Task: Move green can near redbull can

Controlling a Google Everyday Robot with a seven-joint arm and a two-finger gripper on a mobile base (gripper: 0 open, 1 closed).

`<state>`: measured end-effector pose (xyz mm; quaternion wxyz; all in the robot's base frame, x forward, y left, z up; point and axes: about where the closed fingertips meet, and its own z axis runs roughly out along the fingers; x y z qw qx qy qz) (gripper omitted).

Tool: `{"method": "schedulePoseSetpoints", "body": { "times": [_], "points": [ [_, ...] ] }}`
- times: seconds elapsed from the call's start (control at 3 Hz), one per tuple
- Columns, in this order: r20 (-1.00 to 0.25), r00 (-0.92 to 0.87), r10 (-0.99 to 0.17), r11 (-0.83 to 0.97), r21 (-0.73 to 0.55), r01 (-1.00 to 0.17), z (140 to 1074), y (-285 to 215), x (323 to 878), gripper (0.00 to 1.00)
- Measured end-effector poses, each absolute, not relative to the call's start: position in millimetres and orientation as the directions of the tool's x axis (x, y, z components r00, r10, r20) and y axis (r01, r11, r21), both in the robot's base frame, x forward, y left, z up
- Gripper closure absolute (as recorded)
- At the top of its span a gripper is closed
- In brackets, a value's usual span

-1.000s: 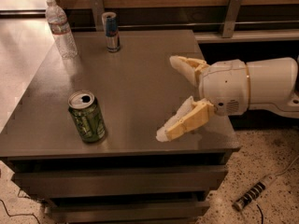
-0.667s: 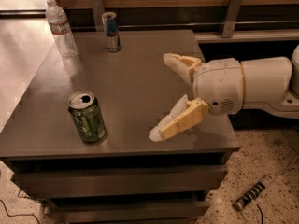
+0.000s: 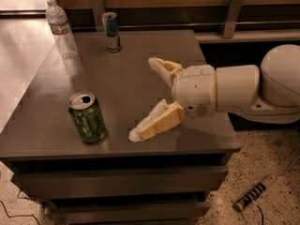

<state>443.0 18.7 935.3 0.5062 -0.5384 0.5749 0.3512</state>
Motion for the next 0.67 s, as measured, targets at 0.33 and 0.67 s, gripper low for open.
{"method": "schedulePoseSetpoints", "body": {
  "times": [0.33, 0.67],
  "points": [
    [-0.968, 0.118, -0.221, 0.16, -0.156, -0.975, 916.7, 44.0, 452.3, 0.0],
    [-0.977, 0.133, -0.169, 0.126, -0.155, -0.98, 899.5, 68.3, 457.6, 0.0]
  ]
}}
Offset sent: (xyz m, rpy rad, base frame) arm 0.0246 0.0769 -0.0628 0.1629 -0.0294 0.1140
